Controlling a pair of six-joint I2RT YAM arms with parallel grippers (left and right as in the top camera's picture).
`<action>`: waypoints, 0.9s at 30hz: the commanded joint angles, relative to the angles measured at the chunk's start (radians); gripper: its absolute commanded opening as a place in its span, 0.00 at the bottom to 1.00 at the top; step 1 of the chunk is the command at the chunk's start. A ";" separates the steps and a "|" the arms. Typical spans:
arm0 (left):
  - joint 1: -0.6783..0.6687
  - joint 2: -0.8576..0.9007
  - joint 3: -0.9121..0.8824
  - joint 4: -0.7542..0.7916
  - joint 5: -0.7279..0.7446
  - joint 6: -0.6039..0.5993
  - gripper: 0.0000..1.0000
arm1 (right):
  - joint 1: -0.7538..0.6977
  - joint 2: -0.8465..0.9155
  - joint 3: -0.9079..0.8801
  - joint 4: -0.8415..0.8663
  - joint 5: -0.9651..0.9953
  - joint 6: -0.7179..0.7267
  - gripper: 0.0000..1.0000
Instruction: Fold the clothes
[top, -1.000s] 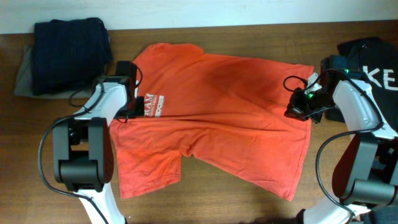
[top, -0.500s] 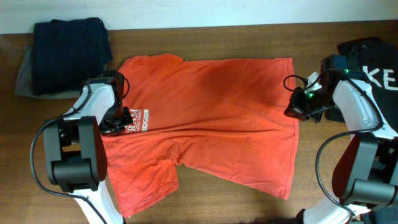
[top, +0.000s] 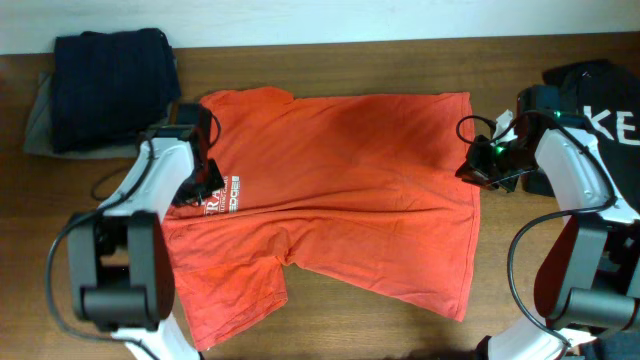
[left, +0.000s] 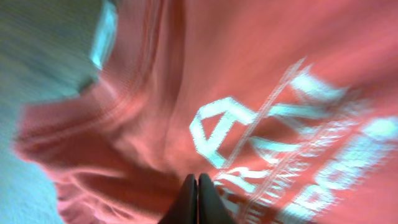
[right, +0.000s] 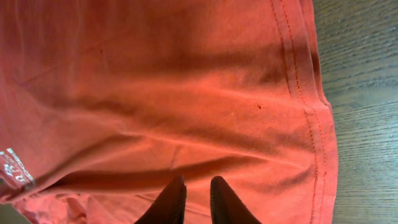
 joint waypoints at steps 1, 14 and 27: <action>0.004 -0.076 0.001 0.056 0.029 0.083 0.28 | 0.005 0.007 0.016 0.003 -0.006 -0.004 0.22; 0.021 -0.084 0.022 0.526 0.261 0.459 0.97 | 0.005 0.007 0.016 -0.032 -0.040 -0.005 0.23; 0.048 0.084 0.151 0.658 0.262 0.701 0.92 | 0.034 0.007 0.016 -0.057 -0.040 -0.005 0.23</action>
